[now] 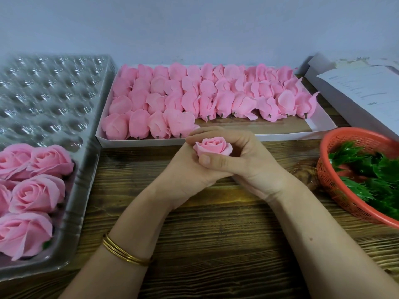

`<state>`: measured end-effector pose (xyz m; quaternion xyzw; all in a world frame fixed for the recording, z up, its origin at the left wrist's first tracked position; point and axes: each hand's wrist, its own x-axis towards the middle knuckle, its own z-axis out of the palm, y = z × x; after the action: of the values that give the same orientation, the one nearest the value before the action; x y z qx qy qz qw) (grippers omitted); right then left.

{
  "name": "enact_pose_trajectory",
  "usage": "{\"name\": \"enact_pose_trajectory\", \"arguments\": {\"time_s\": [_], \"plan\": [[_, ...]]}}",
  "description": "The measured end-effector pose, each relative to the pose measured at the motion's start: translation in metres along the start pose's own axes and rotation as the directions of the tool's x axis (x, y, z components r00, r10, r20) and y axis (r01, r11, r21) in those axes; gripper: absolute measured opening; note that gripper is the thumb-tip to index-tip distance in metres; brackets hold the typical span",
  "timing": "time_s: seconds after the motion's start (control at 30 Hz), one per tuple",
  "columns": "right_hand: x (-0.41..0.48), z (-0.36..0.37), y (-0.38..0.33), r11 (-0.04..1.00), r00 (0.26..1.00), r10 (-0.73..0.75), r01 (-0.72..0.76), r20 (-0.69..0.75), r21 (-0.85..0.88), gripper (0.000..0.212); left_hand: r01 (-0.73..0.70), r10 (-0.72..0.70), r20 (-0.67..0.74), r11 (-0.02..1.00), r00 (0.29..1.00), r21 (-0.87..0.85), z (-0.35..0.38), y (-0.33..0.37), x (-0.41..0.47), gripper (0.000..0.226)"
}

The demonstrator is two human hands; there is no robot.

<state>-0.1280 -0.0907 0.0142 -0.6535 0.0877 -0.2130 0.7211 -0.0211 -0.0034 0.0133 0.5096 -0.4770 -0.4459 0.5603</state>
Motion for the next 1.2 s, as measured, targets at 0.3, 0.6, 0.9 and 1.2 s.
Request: {"name": "enact_pose_trajectory", "arguments": {"time_s": [0.3, 0.6, 0.9, 1.2], "plan": [[-0.002, 0.000, -0.004, 0.969, 0.995, 0.097, -0.093, 0.009, -0.227, 0.040, 0.030, -0.031, -0.010, 0.997, 0.999, -0.075, -0.005, -0.004, 0.001, 0.025], [0.000, -0.002, -0.005, 0.985, 0.992, 0.037, -0.058, -0.123, -0.165, 0.041, -0.041, 0.046, -0.076, 0.997, 0.996, 0.066, -0.003, -0.007, 0.002, 0.019], [0.004, 0.016, -0.001, 0.906, 0.885, -0.266, 0.095, -0.383, -0.412, 0.013, -0.022, 0.043, -0.124, 0.986, 0.991, 0.167, -0.005, -0.011, 0.003, 0.018], [0.005, 0.018, 0.003, 0.869, 0.853, -0.355, 0.151, -0.382, -0.471, 0.015, -0.019, 0.051, -0.158, 0.980, 0.986, 0.196, -0.007, -0.015, 0.003, 0.019]]}}
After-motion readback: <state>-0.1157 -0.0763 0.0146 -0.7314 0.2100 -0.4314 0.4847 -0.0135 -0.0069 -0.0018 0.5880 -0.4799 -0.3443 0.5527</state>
